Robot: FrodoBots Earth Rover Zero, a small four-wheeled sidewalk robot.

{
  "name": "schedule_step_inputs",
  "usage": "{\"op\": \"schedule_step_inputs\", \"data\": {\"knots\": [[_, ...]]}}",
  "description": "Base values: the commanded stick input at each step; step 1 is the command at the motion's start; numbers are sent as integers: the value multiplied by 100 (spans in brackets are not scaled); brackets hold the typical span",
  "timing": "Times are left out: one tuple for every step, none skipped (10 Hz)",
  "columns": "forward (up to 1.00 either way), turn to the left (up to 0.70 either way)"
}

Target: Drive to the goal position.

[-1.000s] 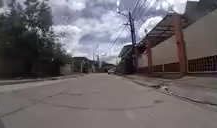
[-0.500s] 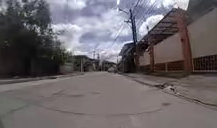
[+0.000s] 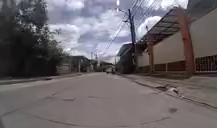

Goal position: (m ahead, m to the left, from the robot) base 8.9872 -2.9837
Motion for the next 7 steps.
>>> {"op": "schedule_step_inputs", "data": {"knots": [[50,0],[50,0],[50,0],[50,0],[50,0],[50,0],[50,0]]}}
